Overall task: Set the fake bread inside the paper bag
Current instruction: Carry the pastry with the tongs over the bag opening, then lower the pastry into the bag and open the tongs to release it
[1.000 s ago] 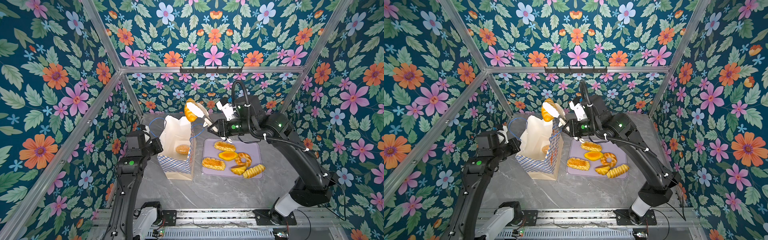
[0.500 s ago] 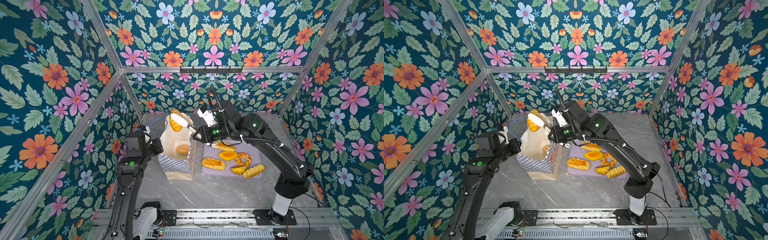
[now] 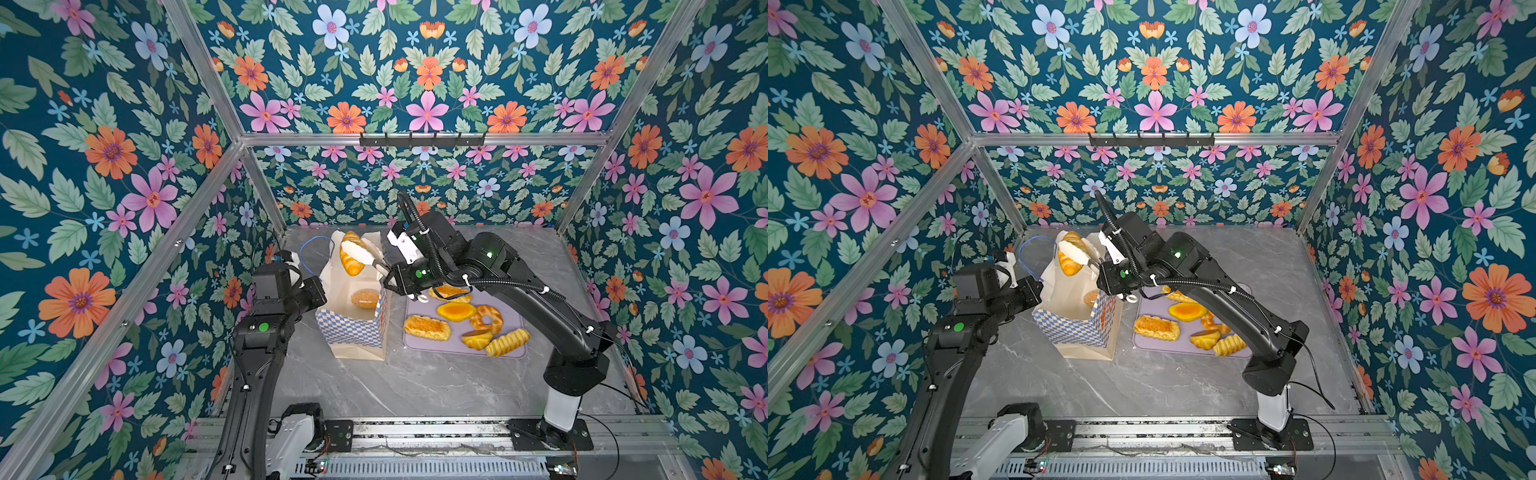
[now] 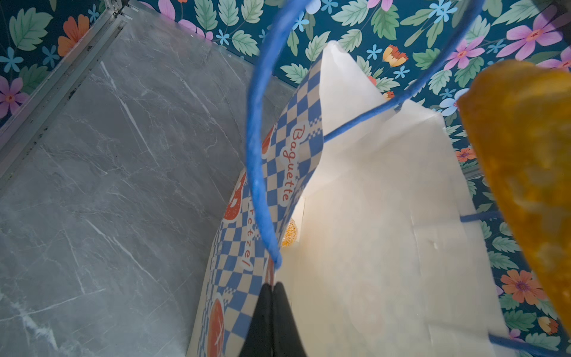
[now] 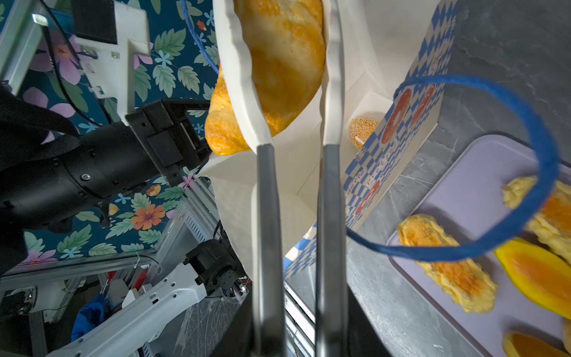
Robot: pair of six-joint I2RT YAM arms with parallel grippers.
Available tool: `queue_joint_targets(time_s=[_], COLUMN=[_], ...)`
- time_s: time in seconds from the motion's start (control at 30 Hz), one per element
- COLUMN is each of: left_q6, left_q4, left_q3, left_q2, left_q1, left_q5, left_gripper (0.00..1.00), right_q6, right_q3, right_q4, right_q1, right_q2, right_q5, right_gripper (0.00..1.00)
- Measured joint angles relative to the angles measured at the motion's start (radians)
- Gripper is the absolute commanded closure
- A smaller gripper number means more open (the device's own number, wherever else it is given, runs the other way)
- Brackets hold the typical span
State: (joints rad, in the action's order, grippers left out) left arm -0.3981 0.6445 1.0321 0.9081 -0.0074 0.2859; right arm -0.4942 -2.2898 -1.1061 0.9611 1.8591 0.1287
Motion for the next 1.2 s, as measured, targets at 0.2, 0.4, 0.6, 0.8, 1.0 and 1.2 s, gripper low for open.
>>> queue_joint_targets(time_s=[0.2, 0.4, 0.6, 0.8, 1.0, 1.2], left_q6=[0.0, 0.0, 0.0, 0.0, 0.0, 0.0], left_q4=[0.0, 0.0, 0.0, 0.0, 0.002, 0.003], left_q3=[0.001, 0.001, 0.003, 0.003, 0.003, 0.003], left_q2=[0.002, 0.004, 0.004, 0.002, 0.001, -0.002], left_q1=[0.0, 0.0, 0.0, 0.0, 0.0, 0.0], left_q5=[0.0, 0.0, 0.0, 0.0, 0.0, 0.0], left_gripper=[0.98, 0.98, 0.98, 0.98, 0.98, 0.97], right_q6=[0.0, 0.003, 0.008, 0.018, 0.022, 0.025], right_q3=[0.014, 0.027, 0.032, 0.033, 0.033, 0.032], right_q4=[-0.006, -0.028, -0.042, -0.043, -0.042, -0.041], right_q1=[0.004, 0.009, 0.018, 0.021, 0.022, 0.024], right_q2=[0.004, 0.012, 0.014, 0.014, 0.014, 0.014], right_q5=[-0.01, -0.027, -0.036, -0.047, -0.053, -0.053], right_gripper=[0.65, 0.64, 0.6, 0.57, 0.51, 0.5])
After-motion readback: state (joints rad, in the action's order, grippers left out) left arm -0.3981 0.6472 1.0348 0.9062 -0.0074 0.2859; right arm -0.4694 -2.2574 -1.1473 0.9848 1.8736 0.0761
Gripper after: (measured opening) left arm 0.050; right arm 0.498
